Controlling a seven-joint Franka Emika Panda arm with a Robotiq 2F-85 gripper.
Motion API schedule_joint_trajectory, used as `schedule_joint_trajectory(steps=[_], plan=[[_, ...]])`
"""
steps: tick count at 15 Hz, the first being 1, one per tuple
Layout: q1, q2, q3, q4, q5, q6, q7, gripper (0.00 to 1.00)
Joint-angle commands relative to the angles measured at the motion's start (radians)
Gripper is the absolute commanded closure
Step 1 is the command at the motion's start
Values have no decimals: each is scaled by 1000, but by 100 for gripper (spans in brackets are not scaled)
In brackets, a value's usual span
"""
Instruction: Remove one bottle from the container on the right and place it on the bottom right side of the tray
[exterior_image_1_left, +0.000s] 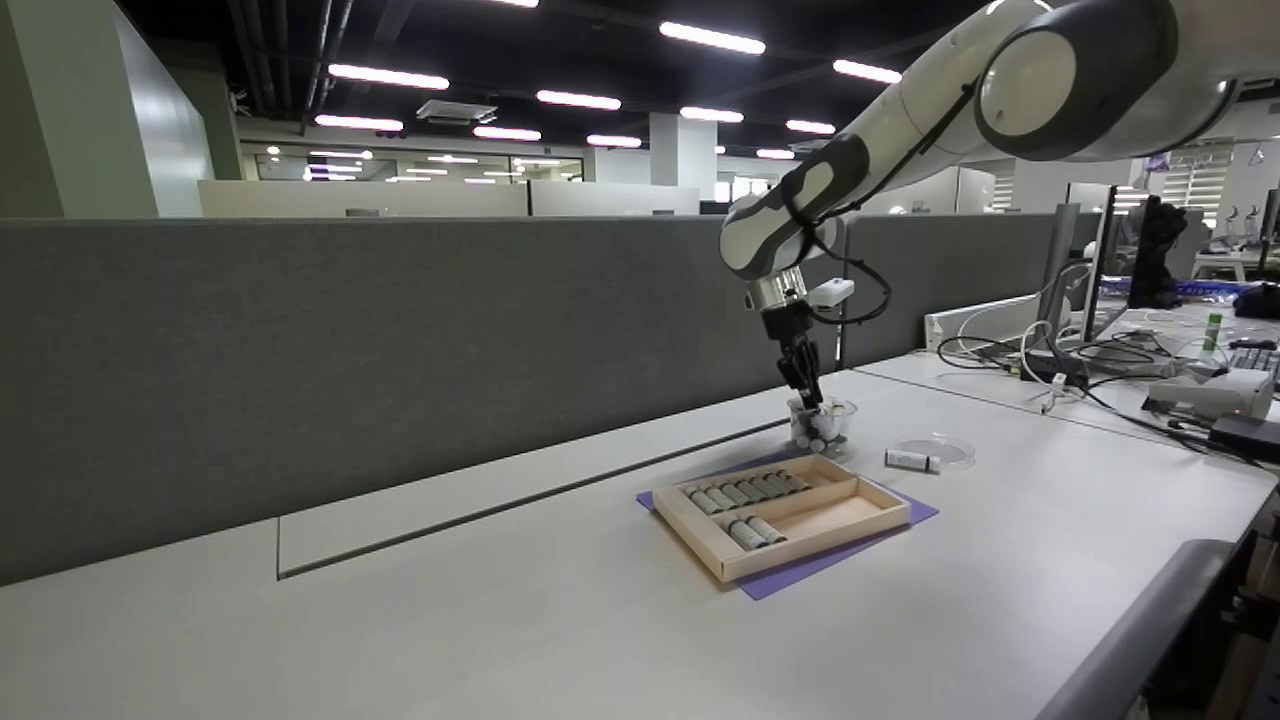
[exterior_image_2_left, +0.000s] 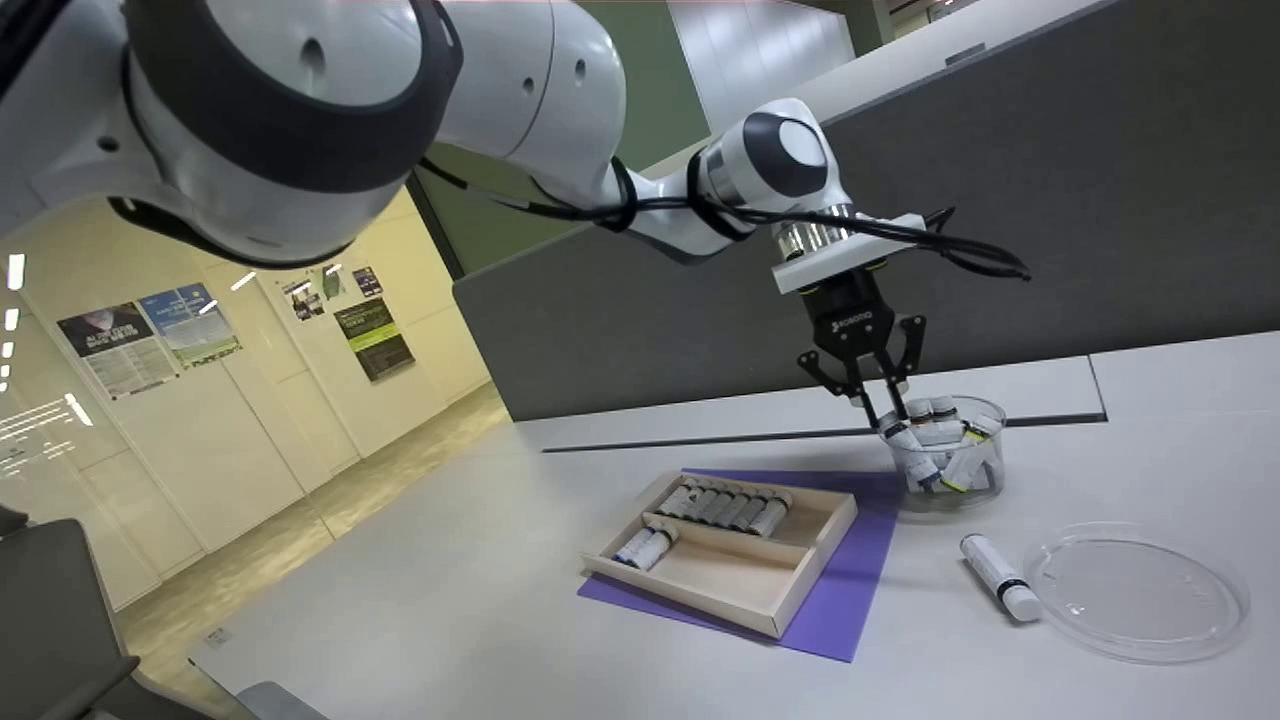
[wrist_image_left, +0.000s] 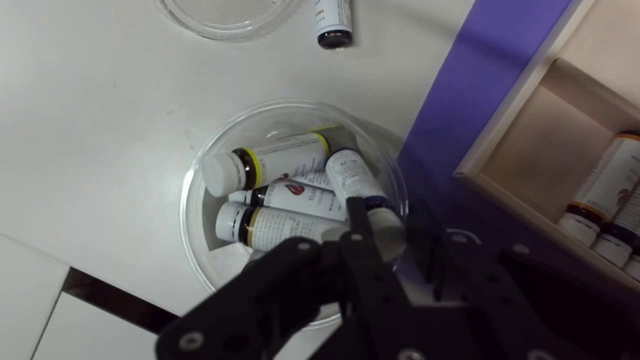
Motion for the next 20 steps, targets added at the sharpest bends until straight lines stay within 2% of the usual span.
schedule_joint_trajectory(steps=[1, 5, 13, 17, 20], plan=[[-4, 41, -3, 83, 9, -53, 25, 95], [-2, 31, -12, 92, 2, -99, 31, 95], [-1, -71, -82, 70, -10, -172, 103, 95], [-4, -105, -44, 60, 30, -270, -5, 95], [20, -105, -20, 65, 40, -311, -9, 95]])
